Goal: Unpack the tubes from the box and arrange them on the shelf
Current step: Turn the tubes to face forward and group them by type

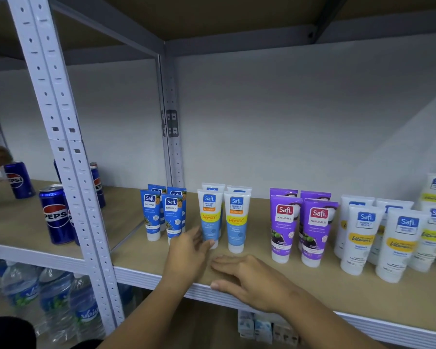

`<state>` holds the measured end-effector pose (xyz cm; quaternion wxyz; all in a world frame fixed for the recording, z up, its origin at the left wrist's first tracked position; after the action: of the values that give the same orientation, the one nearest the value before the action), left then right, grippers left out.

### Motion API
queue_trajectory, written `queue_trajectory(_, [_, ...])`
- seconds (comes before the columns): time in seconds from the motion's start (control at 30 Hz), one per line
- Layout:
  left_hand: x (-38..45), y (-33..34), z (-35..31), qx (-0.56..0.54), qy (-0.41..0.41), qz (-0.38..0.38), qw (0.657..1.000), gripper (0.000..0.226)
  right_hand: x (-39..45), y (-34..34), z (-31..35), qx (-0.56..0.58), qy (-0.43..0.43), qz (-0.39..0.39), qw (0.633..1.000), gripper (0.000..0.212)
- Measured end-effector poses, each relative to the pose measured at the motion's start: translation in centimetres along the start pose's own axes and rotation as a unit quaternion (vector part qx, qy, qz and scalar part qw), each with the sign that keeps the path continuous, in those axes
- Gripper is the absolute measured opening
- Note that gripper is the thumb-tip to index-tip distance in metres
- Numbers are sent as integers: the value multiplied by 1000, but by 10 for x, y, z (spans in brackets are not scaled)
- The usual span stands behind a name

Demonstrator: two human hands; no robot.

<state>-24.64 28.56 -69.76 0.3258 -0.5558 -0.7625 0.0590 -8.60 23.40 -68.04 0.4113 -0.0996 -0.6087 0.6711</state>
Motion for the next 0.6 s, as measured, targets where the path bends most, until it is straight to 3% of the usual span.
queue_trajectory(0.13, [-8, -20, -24, 39, 41, -106, 993, 30, -9, -31, -10, -9, 27, -45, 999, 42])
queue_trajectory(0.23, [-6, -22, -70, -5, 121, -119, 985, 20, -18, -74, -15, -12, 36, -86, 996, 32])
queue_trajectory(0.4, [9, 11, -169, -15, 241, -59, 969, 14, -44, -162, -40, -61, 86, -148, 983, 15])
queue_trajectory(0.6, [33, 87, -278, 67, 349, 41, 934, 22, -92, -267, -92, -149, 168, -161, 961, 18])
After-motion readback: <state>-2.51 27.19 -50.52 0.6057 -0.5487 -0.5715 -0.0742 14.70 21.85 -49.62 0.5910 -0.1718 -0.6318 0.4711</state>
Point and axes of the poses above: each hand's wrist, its own x-axis towards the middle knuckle, its own y-axis out of the palm, z = x × y, the point moved 4 cm from there along x, towards the middle knuckle, and after that the axes turned 6 degrees about -z, right-handed, at the moved point
